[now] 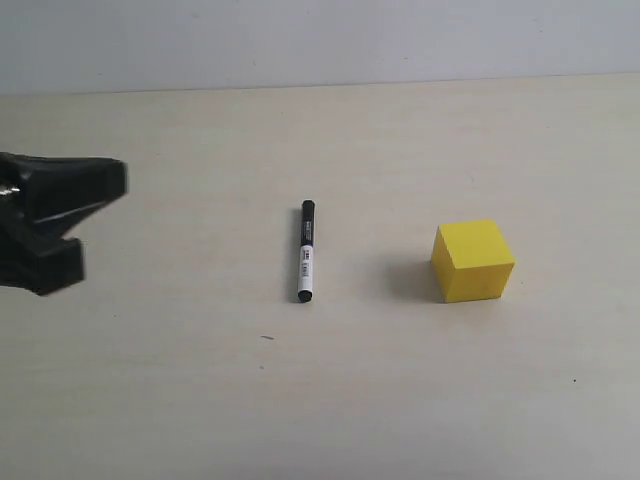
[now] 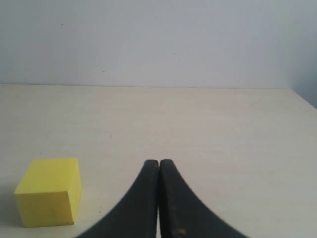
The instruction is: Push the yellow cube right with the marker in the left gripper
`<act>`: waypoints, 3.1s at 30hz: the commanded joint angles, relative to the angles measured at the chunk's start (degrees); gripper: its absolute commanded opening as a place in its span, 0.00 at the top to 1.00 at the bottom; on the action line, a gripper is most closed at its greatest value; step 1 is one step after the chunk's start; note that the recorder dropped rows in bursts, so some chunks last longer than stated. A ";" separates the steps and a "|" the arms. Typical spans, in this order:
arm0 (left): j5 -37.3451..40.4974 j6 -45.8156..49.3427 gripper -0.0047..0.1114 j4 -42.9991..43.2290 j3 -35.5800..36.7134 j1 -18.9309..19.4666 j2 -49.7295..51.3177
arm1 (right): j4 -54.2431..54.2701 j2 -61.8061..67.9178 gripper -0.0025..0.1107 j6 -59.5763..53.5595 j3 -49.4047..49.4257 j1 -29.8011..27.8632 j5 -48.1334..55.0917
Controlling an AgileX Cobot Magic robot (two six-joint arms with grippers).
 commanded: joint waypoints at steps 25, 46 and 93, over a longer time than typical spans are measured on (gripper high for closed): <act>9.05 2.67 0.96 0.77 22.57 32.01 -44.24 | 0.03 -0.37 0.98 0.00 0.26 -0.22 -0.25; 16.70 2.67 0.96 0.77 24.58 32.11 -48.15 | 0.03 -0.37 0.98 0.00 0.26 -0.22 -0.25; 16.70 2.67 0.96 0.77 24.58 32.11 -48.15 | 0.03 -0.37 0.98 0.00 0.26 -0.22 -0.25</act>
